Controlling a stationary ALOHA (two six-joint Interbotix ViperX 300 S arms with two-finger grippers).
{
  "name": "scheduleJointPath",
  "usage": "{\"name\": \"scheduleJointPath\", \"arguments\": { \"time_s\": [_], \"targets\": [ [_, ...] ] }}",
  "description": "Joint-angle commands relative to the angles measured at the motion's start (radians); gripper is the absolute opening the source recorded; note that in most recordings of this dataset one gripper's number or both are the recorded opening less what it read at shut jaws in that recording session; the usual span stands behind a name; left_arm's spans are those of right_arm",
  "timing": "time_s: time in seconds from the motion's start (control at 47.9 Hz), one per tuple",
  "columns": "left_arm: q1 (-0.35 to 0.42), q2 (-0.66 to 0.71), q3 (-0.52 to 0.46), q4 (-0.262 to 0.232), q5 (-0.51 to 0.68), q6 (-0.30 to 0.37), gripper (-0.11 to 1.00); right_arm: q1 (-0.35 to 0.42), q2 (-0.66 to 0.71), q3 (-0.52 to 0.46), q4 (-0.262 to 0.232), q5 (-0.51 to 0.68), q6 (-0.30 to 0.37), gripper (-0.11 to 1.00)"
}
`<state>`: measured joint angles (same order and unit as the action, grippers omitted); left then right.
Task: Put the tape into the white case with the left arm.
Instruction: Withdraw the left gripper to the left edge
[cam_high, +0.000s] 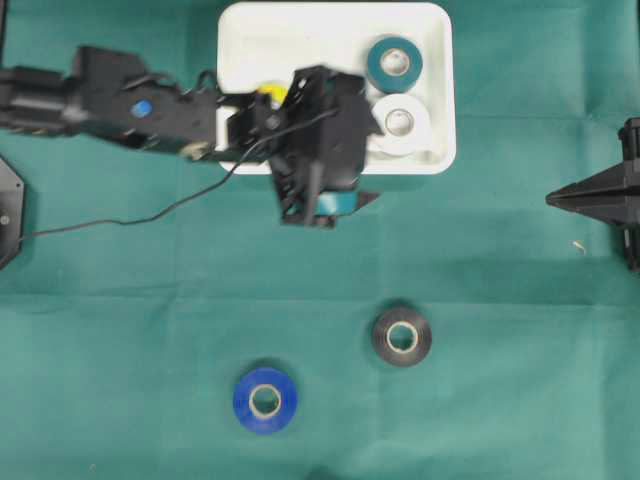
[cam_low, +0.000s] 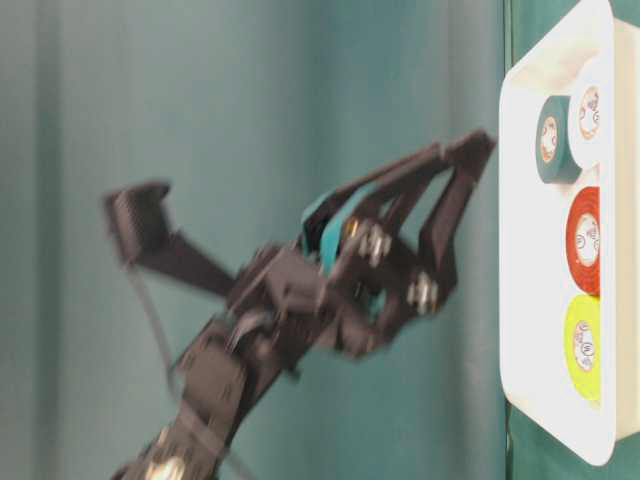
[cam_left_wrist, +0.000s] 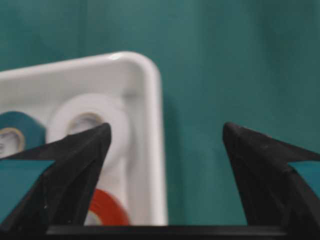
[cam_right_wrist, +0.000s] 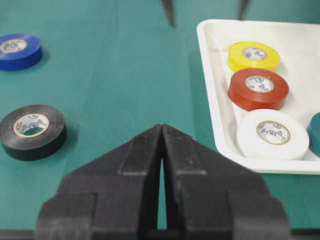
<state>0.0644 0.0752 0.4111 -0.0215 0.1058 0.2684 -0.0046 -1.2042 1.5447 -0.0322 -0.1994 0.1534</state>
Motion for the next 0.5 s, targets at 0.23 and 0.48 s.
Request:
{"name": "scheduleJointPath", "arguments": {
  "time_s": [0.23, 0.48],
  "targets": [
    [-0.097, -0.183, 0.167, -0.006, -0.146, -0.012, 0.92, -0.002, 0.006, -0.023, 0.0, -0.005, 0.0, -0.09],
    [-0.127, -0.275, 0.288, -0.006, -0.233, -0.066, 0.91, -0.002, 0.006, -0.021, 0.0, -0.005, 0.0, -0.09]
  ]
}}
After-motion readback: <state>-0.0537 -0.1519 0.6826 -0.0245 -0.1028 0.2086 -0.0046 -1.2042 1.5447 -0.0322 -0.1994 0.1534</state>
